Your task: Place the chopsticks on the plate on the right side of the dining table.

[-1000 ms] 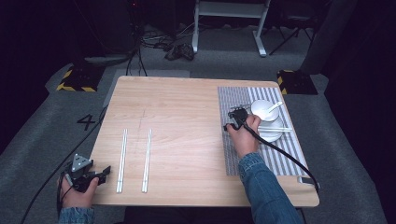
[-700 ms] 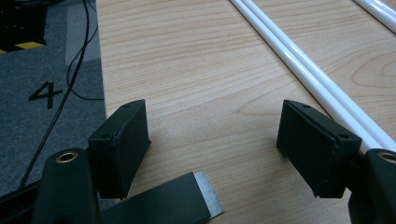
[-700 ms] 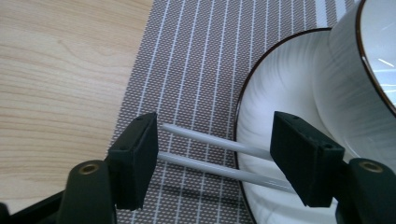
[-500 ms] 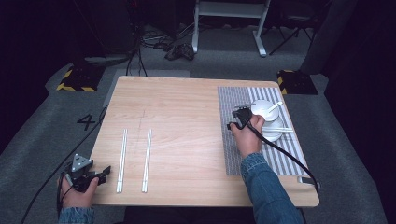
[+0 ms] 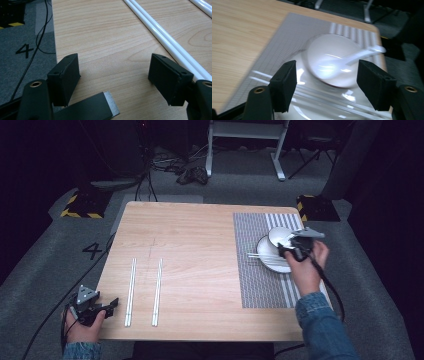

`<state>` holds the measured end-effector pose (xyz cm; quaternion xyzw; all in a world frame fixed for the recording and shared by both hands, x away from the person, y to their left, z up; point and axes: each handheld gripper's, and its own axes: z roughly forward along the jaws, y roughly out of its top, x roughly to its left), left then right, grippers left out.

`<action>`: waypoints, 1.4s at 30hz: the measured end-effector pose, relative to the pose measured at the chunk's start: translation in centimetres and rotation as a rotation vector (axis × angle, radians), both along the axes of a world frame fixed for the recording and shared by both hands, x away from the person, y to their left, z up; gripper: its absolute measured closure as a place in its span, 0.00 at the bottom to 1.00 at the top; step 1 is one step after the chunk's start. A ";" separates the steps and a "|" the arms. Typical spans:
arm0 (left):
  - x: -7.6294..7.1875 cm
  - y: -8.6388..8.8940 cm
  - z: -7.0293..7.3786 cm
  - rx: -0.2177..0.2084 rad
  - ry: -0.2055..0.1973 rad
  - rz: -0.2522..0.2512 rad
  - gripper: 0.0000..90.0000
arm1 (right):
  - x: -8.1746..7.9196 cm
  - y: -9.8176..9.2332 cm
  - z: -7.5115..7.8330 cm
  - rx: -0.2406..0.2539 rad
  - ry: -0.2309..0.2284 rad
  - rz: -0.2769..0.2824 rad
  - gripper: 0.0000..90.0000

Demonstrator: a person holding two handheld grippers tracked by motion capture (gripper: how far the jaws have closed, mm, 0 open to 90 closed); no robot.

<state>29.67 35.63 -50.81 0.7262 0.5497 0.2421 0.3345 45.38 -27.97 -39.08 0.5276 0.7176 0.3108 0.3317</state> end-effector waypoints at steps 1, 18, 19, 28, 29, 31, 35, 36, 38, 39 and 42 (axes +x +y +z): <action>0.0 0.0 0.0 0.000 0.000 0.000 0.28 | -0.1 -2.2 -0.2 0.008 0.007 -0.027 0.37; 0.0 0.0 0.0 -0.003 0.000 0.005 0.27 | 0.6 -13.1 -6.9 0.070 0.041 -0.309 0.36; 0.0 0.0 0.0 -0.003 0.000 0.005 0.27 | 0.7 -13.3 -7.2 0.047 0.040 -0.309 0.36; 0.0 0.0 0.0 -0.002 0.001 0.004 0.27 | 1.1 -13.4 -8.2 0.037 0.043 -0.302 0.35; 0.0 0.0 0.0 -0.002 0.000 0.004 0.27 | 1.1 -13.4 -8.3 0.040 0.045 -0.303 0.34; 0.0 0.0 0.0 -0.003 0.000 0.004 0.27 | 1.2 -13.4 -8.3 0.044 0.048 -0.305 0.34; 0.0 0.0 0.0 -0.003 0.001 0.003 0.27 | 1.2 -13.3 -8.4 0.048 0.051 -0.301 0.34; 0.0 0.0 0.0 -0.002 0.000 0.003 0.27 | 1.2 -13.2 -8.5 0.054 0.051 -0.301 0.34; 0.0 0.0 0.0 -0.003 0.000 0.004 0.27 | 1.2 -13.2 -8.5 0.059 0.053 -0.306 0.34; 0.0 0.0 0.0 -0.002 0.000 0.003 0.27 | 1.2 -13.2 -8.6 0.066 0.052 -0.304 0.34; 0.0 0.0 0.0 -0.002 0.000 0.003 0.27 | 1.2 -13.1 -8.7 0.070 0.055 -0.298 0.33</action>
